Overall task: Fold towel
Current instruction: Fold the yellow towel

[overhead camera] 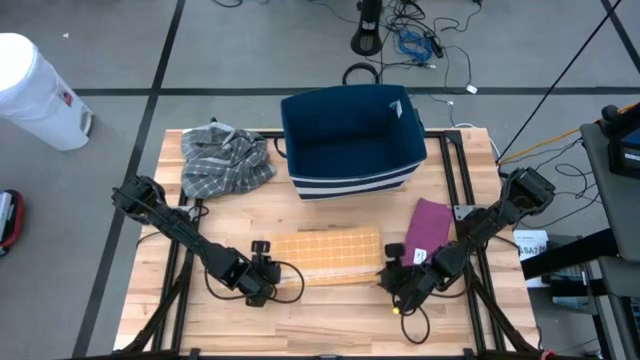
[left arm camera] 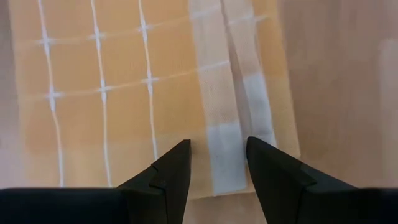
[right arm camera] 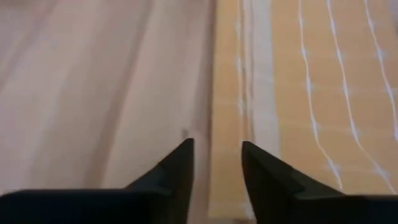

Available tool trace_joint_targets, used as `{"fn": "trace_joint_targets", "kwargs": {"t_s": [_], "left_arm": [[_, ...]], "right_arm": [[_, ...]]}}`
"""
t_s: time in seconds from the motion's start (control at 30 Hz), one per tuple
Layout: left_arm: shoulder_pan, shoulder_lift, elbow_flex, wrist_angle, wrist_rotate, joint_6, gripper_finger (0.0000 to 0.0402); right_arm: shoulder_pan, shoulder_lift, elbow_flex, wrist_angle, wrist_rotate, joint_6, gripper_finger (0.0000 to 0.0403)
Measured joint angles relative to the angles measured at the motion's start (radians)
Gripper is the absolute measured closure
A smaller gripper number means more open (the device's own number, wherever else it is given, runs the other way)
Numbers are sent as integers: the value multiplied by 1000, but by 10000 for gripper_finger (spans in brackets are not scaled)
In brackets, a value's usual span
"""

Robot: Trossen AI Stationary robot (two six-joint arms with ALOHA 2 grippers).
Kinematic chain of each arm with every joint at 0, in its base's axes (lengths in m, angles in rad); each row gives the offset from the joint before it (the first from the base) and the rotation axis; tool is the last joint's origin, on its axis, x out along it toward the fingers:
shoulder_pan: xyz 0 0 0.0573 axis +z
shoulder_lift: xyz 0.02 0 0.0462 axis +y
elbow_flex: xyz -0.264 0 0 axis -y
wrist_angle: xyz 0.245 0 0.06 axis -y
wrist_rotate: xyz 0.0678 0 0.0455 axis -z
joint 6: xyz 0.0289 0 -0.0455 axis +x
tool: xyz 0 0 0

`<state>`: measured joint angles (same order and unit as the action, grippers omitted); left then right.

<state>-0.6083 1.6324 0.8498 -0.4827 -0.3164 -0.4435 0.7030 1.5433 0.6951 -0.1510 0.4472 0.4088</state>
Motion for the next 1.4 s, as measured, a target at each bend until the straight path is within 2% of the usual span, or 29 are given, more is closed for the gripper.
{"fn": "trace_joint_targets", "kwargs": {"t_s": [0.27,0.37,0.5,0.63,0.8,0.9,1.03,1.2,1.23,1.4], "left_arm": [[-17,-62,31,0,14,6,237],[-30,-89,37,8,25,7,237],[-33,-110,37,16,16,7,237],[-20,-110,37,51,-44,31,237],[32,-106,37,79,-61,71,237],[60,-106,37,98,-61,104,237],[93,-106,37,199,-61,179,237],[116,-94,38,375,-62,318,237],[120,-86,37,396,-62,336,237],[139,-39,37,439,-30,354,237]], "right_arm": [[0,0,0,8,29,-15,150],[-4,0,0,-12,52,-39,125],[-24,4,0,-59,45,-32,123],[-35,29,0,-49,26,-57,137],[-43,81,0,-38,0,-66,156],[-41,100,2,-46,23,-42,175],[-42,104,1,-42,45,-41,237],[-66,102,-3,6,47,-81,370],[-71,102,-3,30,41,-87,385],[-94,102,-3,221,-46,-96,389]]}}
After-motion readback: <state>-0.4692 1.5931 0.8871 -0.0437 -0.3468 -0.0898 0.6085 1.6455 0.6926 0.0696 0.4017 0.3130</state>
